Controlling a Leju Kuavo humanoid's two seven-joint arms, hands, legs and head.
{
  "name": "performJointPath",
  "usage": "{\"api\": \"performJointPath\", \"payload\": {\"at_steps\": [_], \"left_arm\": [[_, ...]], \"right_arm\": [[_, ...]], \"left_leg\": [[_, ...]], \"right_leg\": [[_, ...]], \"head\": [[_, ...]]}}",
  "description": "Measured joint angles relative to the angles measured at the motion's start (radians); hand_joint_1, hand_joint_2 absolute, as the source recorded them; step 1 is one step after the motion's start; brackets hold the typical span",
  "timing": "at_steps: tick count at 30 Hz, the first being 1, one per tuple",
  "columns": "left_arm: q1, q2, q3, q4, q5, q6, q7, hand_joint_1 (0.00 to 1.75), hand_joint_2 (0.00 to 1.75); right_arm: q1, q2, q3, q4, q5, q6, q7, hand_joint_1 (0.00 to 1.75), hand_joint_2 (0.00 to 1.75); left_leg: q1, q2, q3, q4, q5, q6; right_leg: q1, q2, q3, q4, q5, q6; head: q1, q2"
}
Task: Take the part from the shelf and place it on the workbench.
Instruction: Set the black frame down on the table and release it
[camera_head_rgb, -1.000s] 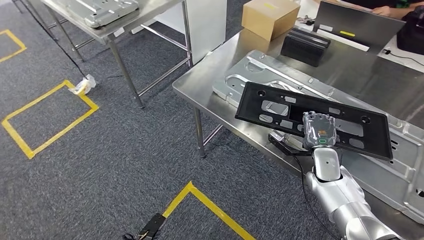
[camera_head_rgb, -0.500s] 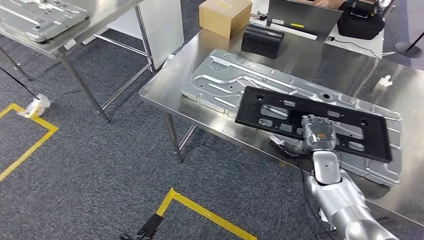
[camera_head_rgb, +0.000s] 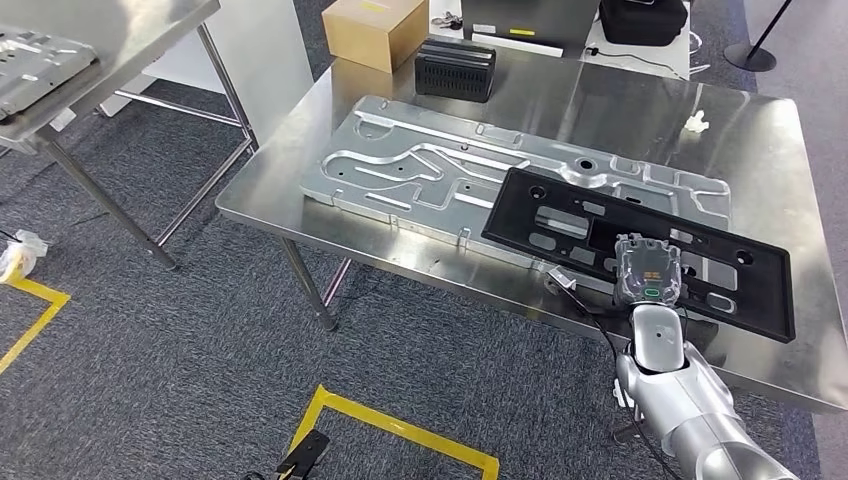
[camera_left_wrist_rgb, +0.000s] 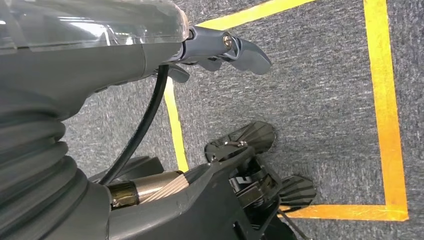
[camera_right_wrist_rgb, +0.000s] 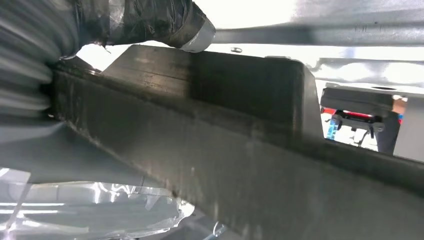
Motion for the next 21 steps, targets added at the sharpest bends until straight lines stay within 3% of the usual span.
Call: {"api": "performJointPath", "payload": {"at_steps": [5,11,21], "left_arm": [[0.000,0.000,0.008,0.000,0.010,-0.004,0.014,0.00,1.75],[0.004,-0.001,0.030,0.000,0.021,-0.004,0.057,0.00,1.75],[0.009,-0.005,0.051,0.000,0.020,0.001,0.074,0.00,1.75]], "right_arm": [[0.003,0.001,0.012,0.000,0.005,0.000,0.003,1.69,1.75],[0.003,0.005,0.030,0.003,0.006,0.000,0.002,1.69,1.75],[0.003,0.018,0.067,0.005,0.006,0.000,-0.013,1.69,1.75]], "left_leg": [[0.001,0.000,0.003,-0.010,0.006,-0.010],[0.002,-0.001,0.003,-0.012,0.009,-0.028],[0.000,-0.003,0.002,-0.009,0.008,-0.030]], "right_leg": [[0.002,-0.001,0.000,0.001,-0.001,-0.010],[0.003,-0.002,-0.001,0.002,-0.001,-0.012],[0.002,-0.005,0.000,0.003,0.000,-0.013]], "head": [[0.000,0.000],[0.000,0.000],[0.000,0.000]]}}
